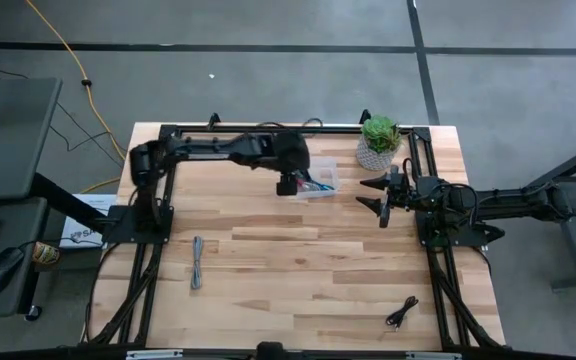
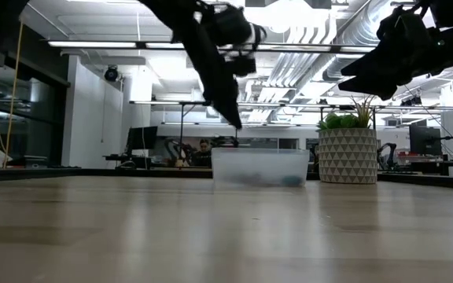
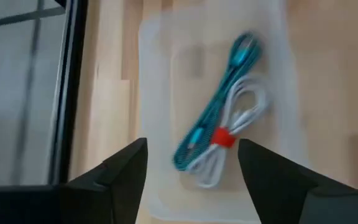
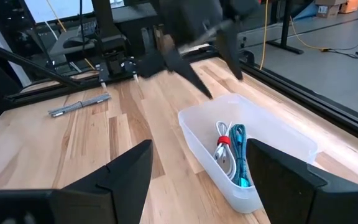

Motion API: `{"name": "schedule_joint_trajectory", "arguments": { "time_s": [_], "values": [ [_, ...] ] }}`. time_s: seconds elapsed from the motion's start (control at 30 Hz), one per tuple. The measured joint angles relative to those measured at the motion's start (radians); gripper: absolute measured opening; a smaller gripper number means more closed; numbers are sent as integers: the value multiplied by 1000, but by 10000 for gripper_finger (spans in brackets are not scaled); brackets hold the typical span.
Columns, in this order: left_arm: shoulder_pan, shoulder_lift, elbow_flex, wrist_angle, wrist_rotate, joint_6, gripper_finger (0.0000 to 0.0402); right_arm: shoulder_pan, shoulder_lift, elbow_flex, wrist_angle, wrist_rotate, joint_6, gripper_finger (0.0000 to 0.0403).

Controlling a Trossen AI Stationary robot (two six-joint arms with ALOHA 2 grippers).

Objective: Pick and place USB-C Cables
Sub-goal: Put the black charger cable into the transparent bin

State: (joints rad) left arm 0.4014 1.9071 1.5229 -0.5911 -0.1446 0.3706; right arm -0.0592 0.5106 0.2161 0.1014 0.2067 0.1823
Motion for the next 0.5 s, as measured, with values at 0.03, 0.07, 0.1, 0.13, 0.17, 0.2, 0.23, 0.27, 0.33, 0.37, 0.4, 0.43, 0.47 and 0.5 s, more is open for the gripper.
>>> {"name": "schedule_joint_trajectory", "arguments": {
  "time_s": [0.03,0.07,0.1,0.13,0.17,0.2,0.23,0.27,0.33,0.37,0.4,0.43,0.47,0.5],
  "values": [
    [6,-30,-16,3,29,-33,232,0,0,0,3,1,0,250],
    [11,-63,-36,28,60,-63,232,0,0,0,3,2,0,250],
    [17,-100,-68,72,97,-94,230,0,-1,0,2,3,0,250],
    [25,-144,-112,108,133,-121,228,0,-1,0,6,4,0,250],
    [28,-191,-164,153,158,-144,225,0,0,0,8,6,0,250],
    [29,-241,-226,222,176,-166,222,0,-1,0,7,9,-5,250],
    [29,-294,-296,295,189,-190,219,0,-1,0,9,16,-7,250],
    [28,-352,-374,363,203,-215,215,0,0,0,16,23,-8,250],
    [19,-469,-538,540,228,-273,210,0,-1,0,25,42,-25,250],
    [11,-526,-619,622,233,-300,207,0,0,0,40,48,-33,250],
    [1,-585,-703,705,235,-326,206,0,0,0,60,48,-38,250],
    [-11,-636,-778,789,235,-347,204,0,0,0,80,50,-49,250],
    [-26,-685,-850,880,235,-369,203,0,0,0,104,51,-56,250],
    [-41,-734,-919,962,234,-389,203,0,0,0,129,48,-59,250]
  ]
}}
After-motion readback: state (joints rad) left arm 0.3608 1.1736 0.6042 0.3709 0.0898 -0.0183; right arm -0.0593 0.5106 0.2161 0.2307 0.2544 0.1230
